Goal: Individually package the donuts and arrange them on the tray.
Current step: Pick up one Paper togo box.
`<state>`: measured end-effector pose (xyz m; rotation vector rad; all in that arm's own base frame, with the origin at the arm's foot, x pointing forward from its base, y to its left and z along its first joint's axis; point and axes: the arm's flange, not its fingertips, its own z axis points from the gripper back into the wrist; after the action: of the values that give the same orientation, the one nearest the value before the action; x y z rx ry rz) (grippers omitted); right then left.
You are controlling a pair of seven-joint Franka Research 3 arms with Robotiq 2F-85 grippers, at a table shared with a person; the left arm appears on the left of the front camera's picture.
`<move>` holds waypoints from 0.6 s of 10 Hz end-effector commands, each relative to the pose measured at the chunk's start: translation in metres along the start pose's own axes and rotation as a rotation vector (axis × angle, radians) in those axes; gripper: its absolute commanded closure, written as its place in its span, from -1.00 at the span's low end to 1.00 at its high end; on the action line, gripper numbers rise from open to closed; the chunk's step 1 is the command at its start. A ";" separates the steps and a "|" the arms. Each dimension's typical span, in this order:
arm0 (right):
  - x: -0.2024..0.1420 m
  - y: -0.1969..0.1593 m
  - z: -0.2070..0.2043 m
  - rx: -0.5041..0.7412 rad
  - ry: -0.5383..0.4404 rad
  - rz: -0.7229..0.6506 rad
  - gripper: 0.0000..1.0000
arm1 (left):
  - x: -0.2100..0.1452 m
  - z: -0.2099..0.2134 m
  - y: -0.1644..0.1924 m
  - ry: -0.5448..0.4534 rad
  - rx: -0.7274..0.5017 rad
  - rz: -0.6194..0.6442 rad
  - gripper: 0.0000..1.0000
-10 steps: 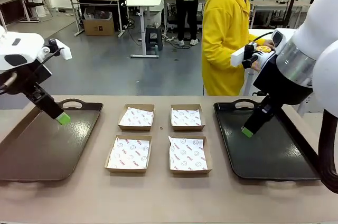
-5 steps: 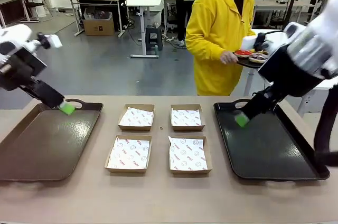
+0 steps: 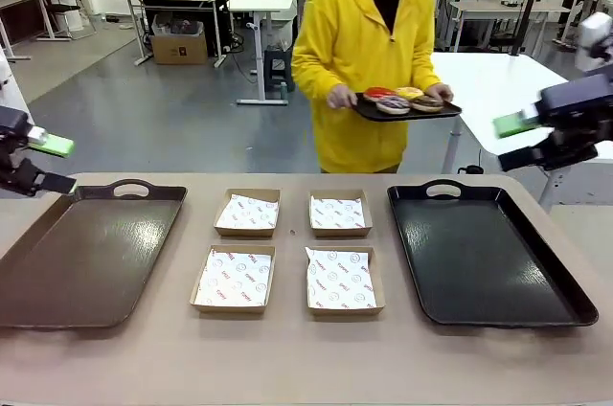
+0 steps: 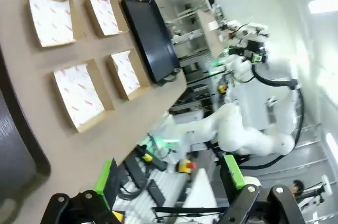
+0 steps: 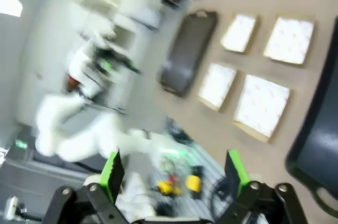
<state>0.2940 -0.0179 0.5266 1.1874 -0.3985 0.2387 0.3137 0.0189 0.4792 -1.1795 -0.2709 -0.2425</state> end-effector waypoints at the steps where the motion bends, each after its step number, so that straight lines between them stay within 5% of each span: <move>1: -0.103 -0.074 -0.004 0.087 -0.040 -0.160 -1.00 | -0.003 0.014 0.021 -0.012 0.016 0.087 -1.00; 6: -0.137 -0.121 0.035 0.082 -0.005 -0.215 -1.00 | -0.022 0.057 0.077 -0.115 -0.031 0.228 -1.00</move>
<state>0.2553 -0.1456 0.4011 1.3389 -0.2614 0.0327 0.3091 0.0943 0.4275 -1.2115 -0.2038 0.0119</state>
